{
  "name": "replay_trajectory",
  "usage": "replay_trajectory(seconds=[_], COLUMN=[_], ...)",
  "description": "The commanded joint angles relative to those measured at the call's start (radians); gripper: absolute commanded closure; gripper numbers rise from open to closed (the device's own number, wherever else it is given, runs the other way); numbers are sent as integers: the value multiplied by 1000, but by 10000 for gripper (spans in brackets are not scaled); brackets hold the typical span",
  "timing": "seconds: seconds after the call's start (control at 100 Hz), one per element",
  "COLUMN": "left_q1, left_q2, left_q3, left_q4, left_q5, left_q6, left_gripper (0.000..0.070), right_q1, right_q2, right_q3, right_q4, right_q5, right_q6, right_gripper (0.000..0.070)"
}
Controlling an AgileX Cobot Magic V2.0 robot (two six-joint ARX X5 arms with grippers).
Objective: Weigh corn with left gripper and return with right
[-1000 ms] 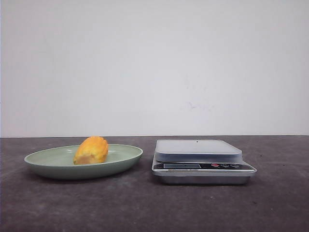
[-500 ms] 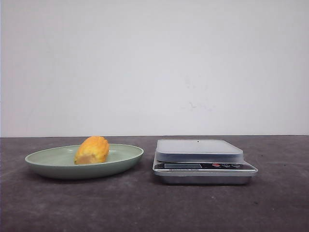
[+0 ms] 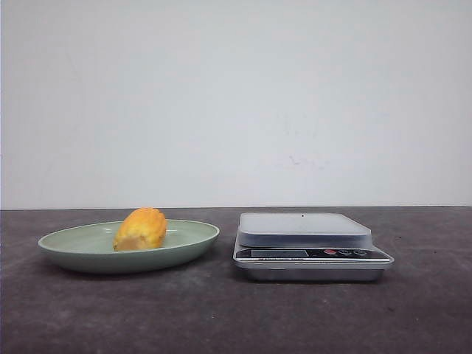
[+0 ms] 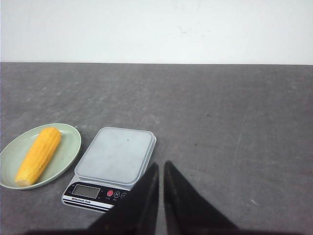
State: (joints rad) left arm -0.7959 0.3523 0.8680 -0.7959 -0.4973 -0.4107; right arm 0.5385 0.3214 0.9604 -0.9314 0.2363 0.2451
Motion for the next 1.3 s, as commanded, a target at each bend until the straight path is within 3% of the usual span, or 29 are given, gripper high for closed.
replay_trajectory(seconds=[0.0,0.15,0.41,0.66,0.8,0.9,1.29], left_q1=[-8,42,438,712,768,779,783], left_q2=[4,-11,-70,-248,-333,-349,-349], left_q3=[10,10,-122,-491,-681,-761,-853], left_q4=[8,11,110,401,561,618,609], left_q5=[1,1,11,293,416,417,423], left_q6=[6,6,23,185,215,219,241], left_gripper=[700,700,700,700,700,700,700], right_q1=[7,7,7,7,7,7,7], right_q2=[3,3,3,3,3,3,3], right_q3=[11,11,11,11,11,11,11], right_q4=[12,12,12,12,12,12,12], right_q5=[0,0,0,0,0,0,0], right_q6=[16,16,16,16,16,16,16], right_gripper=[690,690,690,690,690,690,690])
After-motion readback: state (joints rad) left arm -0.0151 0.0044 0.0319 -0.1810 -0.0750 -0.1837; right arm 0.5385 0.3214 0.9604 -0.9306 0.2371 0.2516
